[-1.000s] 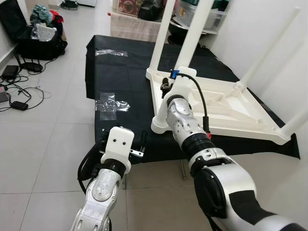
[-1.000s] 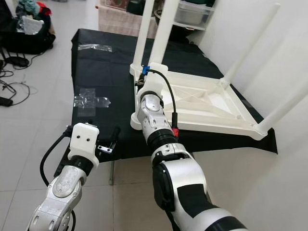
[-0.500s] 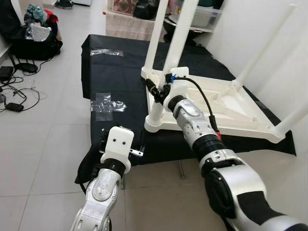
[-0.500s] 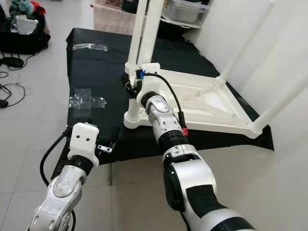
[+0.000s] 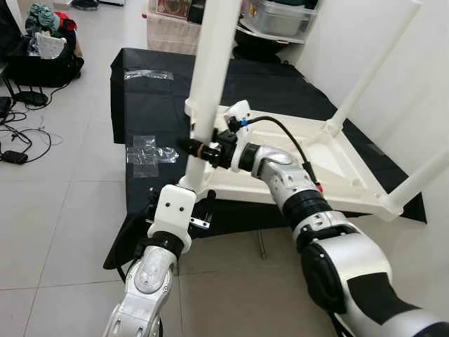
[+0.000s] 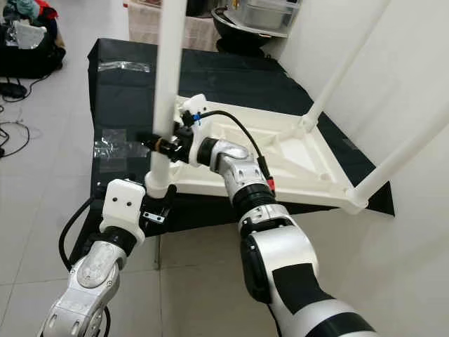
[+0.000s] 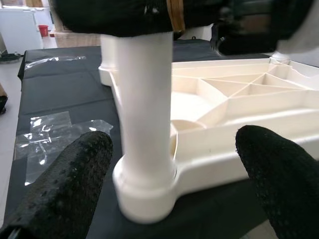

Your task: Building children table

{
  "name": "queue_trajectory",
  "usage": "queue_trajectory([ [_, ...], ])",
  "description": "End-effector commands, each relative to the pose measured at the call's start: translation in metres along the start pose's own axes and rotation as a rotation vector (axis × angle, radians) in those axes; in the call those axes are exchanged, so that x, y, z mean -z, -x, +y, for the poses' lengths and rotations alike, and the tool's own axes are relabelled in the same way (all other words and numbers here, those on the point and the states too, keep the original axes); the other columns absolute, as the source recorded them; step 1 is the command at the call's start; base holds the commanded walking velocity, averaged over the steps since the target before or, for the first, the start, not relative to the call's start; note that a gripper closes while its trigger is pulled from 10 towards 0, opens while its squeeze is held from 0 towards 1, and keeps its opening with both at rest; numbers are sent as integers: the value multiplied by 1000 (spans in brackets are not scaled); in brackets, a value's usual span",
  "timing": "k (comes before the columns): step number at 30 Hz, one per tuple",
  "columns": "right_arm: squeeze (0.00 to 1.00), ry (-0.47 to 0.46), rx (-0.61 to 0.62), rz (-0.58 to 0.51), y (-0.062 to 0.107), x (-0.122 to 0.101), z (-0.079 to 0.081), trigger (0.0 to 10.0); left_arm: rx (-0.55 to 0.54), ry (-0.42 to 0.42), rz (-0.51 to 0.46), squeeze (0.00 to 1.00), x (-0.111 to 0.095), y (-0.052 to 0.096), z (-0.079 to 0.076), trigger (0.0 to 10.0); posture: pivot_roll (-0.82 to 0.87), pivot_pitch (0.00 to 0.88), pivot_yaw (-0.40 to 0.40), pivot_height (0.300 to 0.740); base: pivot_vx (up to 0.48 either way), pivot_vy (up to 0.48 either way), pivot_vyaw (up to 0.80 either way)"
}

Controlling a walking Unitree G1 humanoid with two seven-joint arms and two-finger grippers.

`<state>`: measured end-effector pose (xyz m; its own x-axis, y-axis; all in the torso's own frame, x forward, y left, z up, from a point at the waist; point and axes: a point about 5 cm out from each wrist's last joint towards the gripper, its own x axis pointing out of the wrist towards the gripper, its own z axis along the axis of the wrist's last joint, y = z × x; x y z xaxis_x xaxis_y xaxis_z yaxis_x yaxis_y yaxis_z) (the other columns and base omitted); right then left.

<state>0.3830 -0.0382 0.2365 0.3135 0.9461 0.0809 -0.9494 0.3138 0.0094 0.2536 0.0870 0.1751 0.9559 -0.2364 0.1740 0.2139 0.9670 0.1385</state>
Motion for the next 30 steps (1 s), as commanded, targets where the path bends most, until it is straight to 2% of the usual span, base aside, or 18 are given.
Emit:
queue_trajectory([
  [1, 0, 14, -98, 7, -9, -4, 9, 10000, 7, 1, 7, 0, 0, 1, -4, 10000, 120, 92, -237, 740, 0, 0, 0],
  [3, 0, 14, -79, 17, -12, -3, 9, 10000, 7, 2, 7, 0, 1, 2, -4, 10000, 119, 94, -236, 740, 0, 0, 0],
  [4, 0, 41, 4, 21, -16, -3, 7, 0, 6, 4, 7, 0, 1, 2, -5, 10000, 118, 96, -240, 740, 0, 0, 0],
  [6, 0, 41, 4, 21, -16, -3, 7, 0, 6, 4, 7, 0, 1, 2, -5, 10000, 118, 96, -240, 740, 0, 0, 0],
  [7, 0, 83, 246, 19, -21, -7, -3, 0, 4, 5, 7, 0, 1, 2, -4, 10000, 117, 96, -240, 740, 0, 0, 0],
  [8, 0, 93, 315, 12, -21, -9, -7, 0, 2, 6, 7, 0, 1, 2, -4, 10000, 117, 96, -240, 740, 0, 0, 0],
  [9, 0, 93, 315, 12, -21, -9, -7, 0, 2, 6, 7, 0, 1, 2, -4, 10000, 117, 96, -240, 740, 0, 0, 0],
  [11, 0, 95, 422, 8, -19, -11, -12, 0, 1, 5, 7, 0, 1, 2, -4, 10000, 117, 95, -241, 740, 0, 0, 0],
  [12, 0, 96, 513, 8, -16, -12, -17, 0, 1, 4, 7, 0, 1, 2, -4, 10000, 114, 95, -239, 740, 0, 0, 0],
  [13, 0, 96, 513, 8, -16, -12, -17, 0, 1, 4, 7, 0, 1, 2, -4, 10000, 114, 95, -239, 740, 0, 0, 0],
  [15, 0, 95, 702, -5, -10, -16, -26, 0, 4, 5, 7, 0, 1, 1, -5, 10000, 109, 92, -237, 740, 0, 0, 0],
  [16, 0, 95, 702, -5, -10, -16, -26, 0, 4, 5, 7, 0, 1, 1, -5, 10000, 109, 92, -237, 740, 0, 0, 0],
  [17, 0, 88, 888, -24, -2, -18, -33, 0, 6, 6, 6, 0, 1, 0, -6, 10000, 107, 91, -236, 740, 0, 0, 0],
  [18, 0, 80, 964, -32, 1, -19, -36, 0, 7, 6, 6, 0, 1, 0, -6, 10000, 107, 91, -236, 740, 0, 0, 0],
  [23, 0, 21, 1082, -50, 4, -18, -38, 0, 5, 7, 4, 0, 1, -1, -5, 10000, 108, 90, -238, 740, 0, 0, 0],
  [25, 0, -74, 1285, -99, 6, -14, -36, 0, 4, 4, 3, 0, 1, -1, -5, 10000, 115, 88, -239, 740, 0, 0, 0],
  [30, 0, -138, 1338, -134, -4, -12, -28, 0, 1, -3, 3, 0, 1, -1, -4, 10000, 118, 85, -236, 740, 0, 0, 0],
])
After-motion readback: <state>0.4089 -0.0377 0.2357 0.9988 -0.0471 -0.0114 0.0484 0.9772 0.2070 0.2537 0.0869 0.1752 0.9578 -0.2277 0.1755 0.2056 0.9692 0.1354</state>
